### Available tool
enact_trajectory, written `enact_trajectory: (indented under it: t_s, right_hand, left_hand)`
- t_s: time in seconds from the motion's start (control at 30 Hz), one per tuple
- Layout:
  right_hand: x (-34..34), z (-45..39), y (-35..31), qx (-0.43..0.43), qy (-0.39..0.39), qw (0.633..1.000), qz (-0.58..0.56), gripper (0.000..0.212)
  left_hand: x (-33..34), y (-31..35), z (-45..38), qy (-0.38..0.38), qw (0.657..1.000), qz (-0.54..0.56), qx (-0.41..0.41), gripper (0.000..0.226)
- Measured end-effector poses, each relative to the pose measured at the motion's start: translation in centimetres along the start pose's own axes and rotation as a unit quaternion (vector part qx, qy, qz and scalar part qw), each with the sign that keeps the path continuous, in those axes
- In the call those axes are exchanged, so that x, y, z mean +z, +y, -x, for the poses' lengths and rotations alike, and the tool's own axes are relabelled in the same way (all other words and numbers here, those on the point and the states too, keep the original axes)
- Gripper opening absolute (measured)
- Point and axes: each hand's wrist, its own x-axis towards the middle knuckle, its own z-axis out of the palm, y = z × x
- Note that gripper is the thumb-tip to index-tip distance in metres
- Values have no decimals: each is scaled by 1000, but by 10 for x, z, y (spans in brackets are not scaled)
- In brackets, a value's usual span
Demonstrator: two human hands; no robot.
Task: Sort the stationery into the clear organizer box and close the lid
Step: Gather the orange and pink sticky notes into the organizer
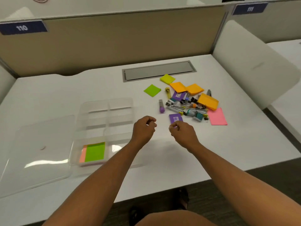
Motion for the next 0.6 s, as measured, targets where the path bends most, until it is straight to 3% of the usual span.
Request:
enact_trajectory:
  t_s: [0.2, 0.43, 0.6]
  right_hand:
    - [-56, -32, 52, 28, 16, 999, 8, 16]
    - [-107, -66, 105, 53, 52, 996, 47, 26]
    - [-132, -89, 132, 58, 37, 993, 99, 42]
  left_hand:
    - [62, 28, -28, -30, 999, -34, 11, 18]
    - [130, 43, -59, -53, 996, -65, 17, 17]
    - [178, 57, -80, -50, 990, -124, 45, 18]
